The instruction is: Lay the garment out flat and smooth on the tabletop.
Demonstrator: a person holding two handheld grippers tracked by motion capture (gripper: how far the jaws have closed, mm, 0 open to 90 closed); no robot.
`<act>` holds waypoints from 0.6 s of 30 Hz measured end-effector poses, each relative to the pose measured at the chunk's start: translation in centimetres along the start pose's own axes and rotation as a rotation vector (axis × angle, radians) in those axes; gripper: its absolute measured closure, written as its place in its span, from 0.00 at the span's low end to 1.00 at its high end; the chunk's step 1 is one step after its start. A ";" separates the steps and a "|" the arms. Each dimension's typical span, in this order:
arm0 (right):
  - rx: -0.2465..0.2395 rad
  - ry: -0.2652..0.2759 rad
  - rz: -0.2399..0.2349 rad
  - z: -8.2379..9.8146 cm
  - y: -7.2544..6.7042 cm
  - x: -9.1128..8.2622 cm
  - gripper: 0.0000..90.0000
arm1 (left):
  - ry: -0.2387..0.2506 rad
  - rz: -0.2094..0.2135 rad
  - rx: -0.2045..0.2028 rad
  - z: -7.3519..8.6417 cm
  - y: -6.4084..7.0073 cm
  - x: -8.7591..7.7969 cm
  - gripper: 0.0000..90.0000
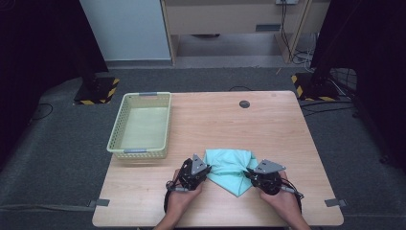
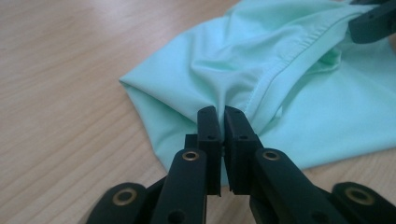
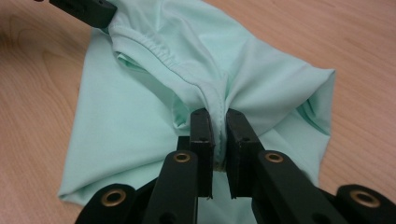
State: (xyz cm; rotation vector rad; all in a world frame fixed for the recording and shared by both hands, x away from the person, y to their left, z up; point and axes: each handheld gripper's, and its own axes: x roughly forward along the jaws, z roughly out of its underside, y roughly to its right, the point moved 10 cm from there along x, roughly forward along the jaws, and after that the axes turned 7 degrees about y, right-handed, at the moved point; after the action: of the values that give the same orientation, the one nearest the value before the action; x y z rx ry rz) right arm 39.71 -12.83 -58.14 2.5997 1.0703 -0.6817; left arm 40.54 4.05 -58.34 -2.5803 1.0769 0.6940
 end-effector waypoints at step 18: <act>0.009 -0.015 -0.062 0.0 -2.2 -3.1 0.93 | 0.038 0.058 0.031 -1.0 2.2 -3.5 0.96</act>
State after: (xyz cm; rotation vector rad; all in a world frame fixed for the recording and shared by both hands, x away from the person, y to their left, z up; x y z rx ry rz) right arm 36.23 -13.14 -56.70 2.5744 1.1499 -0.7205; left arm 37.10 4.19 -55.82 -2.5551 1.1696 0.6390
